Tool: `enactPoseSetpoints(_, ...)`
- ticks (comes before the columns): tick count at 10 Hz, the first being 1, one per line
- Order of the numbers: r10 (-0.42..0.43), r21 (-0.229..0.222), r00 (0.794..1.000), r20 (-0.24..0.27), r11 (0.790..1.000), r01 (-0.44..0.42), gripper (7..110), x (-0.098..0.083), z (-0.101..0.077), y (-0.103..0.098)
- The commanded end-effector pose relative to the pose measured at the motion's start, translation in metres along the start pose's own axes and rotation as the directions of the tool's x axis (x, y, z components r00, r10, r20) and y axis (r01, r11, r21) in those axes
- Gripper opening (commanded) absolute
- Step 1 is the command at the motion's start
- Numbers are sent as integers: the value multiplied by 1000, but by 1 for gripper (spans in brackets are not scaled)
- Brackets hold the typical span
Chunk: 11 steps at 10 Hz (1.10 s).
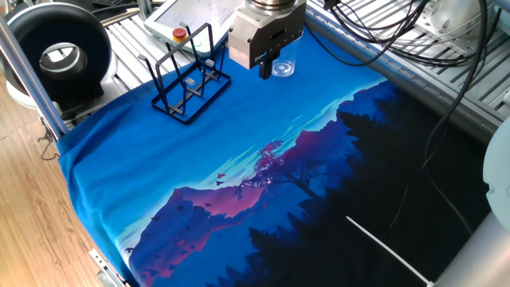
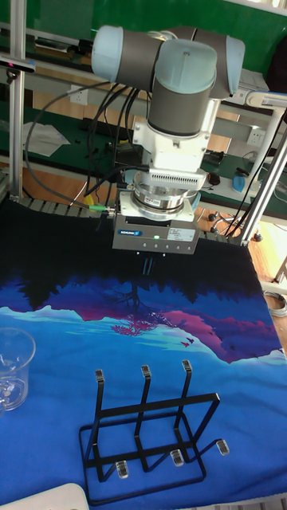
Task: Put the cup on the cup rack
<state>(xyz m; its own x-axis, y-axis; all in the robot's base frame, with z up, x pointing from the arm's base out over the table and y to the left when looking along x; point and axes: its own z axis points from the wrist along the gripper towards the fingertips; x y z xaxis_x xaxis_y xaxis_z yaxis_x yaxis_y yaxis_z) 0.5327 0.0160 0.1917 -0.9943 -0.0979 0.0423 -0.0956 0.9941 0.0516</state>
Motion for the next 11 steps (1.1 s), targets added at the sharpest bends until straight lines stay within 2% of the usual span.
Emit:
enactPoseSetpoints(1,4,-27,1000,4,1000,-4,7,-1,-1,6)
enactPoseSetpoints(2,5,-33,1000,6,999,-5,7,-1,-1,7)
enactPoseSetpoints(7,-26,1,999,27,1000,26,7,-7,2,-1)
enactPoseSetpoints(11,-17,-21,999,45,1000,18,7,-11,3,2)
